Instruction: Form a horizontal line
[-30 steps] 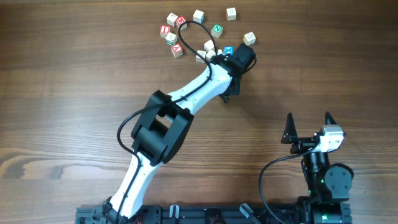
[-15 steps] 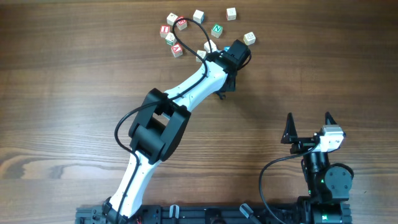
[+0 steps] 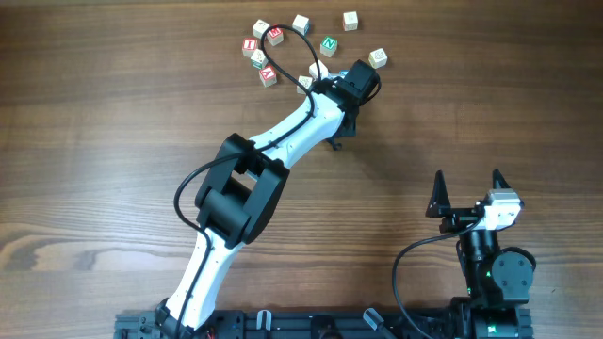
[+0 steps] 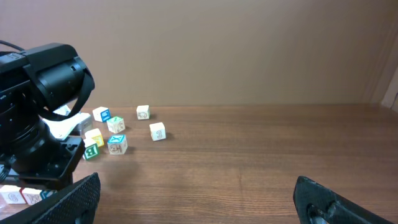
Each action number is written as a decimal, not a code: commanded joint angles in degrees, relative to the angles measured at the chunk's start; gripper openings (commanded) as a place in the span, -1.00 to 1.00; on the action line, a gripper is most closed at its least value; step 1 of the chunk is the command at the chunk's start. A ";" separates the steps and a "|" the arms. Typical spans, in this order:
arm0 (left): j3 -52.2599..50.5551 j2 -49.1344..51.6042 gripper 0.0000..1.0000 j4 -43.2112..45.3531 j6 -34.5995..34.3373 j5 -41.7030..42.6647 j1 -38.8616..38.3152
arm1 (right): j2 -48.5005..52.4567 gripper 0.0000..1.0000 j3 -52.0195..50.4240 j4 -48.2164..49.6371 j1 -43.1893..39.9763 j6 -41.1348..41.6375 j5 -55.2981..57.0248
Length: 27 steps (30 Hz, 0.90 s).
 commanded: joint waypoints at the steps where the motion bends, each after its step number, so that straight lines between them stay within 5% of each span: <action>1: -1.14 0.48 -0.92 0.26 0.70 -1.60 0.92 | -0.72 0.99 -0.07 0.07 -0.09 -0.79 -0.92; 27: 5.33 -1.25 -0.92 2.10 1.14 -0.87 1.75 | -0.72 0.99 -0.07 0.07 -0.09 -0.79 -0.92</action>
